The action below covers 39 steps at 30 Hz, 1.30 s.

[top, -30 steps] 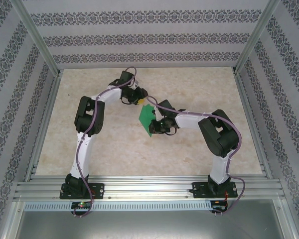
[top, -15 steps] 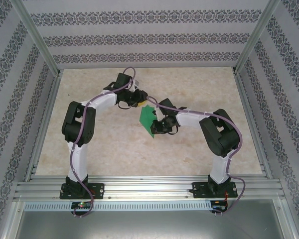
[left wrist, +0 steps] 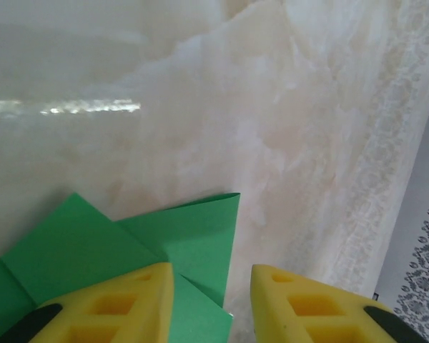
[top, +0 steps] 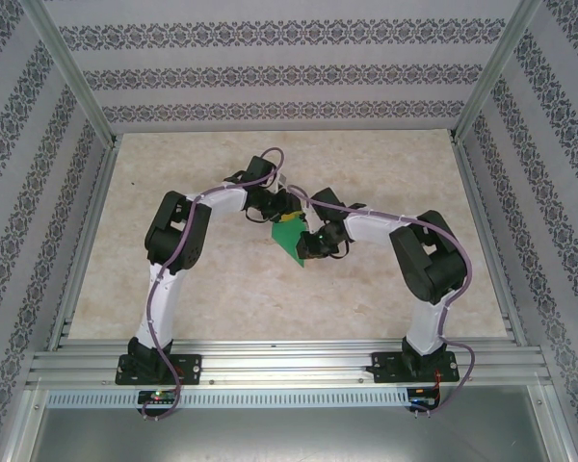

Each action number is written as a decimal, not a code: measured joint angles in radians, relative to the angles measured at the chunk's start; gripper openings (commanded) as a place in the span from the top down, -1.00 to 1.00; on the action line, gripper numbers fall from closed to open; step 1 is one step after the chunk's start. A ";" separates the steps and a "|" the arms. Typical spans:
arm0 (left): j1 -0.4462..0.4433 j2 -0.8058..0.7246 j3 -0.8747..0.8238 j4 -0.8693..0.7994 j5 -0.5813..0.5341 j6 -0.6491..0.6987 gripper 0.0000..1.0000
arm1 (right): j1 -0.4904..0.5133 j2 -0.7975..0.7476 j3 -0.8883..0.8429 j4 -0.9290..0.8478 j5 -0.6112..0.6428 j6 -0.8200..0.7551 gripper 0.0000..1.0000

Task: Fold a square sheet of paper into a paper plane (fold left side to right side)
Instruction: Fourth fold the wing at the center of the table.

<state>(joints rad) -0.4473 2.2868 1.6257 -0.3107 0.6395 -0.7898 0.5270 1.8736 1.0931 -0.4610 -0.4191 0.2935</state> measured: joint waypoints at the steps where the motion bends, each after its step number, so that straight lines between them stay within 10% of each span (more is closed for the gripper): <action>1: 0.000 0.000 0.000 0.000 -0.001 0.000 0.30 | -0.003 -0.008 -0.005 -0.003 0.000 0.005 0.66; 18: 0.002 -0.024 -0.077 0.106 0.003 -0.016 0.30 | -0.010 0.019 0.010 0.255 -0.017 0.338 0.68; 39: 0.002 -0.024 -0.077 0.105 0.004 -0.023 0.31 | 0.014 0.070 0.035 0.187 0.045 0.227 0.68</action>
<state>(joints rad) -0.4458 2.2627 1.5490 -0.2058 0.6437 -0.8127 0.5415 1.9434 1.1282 -0.2745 -0.3737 0.5205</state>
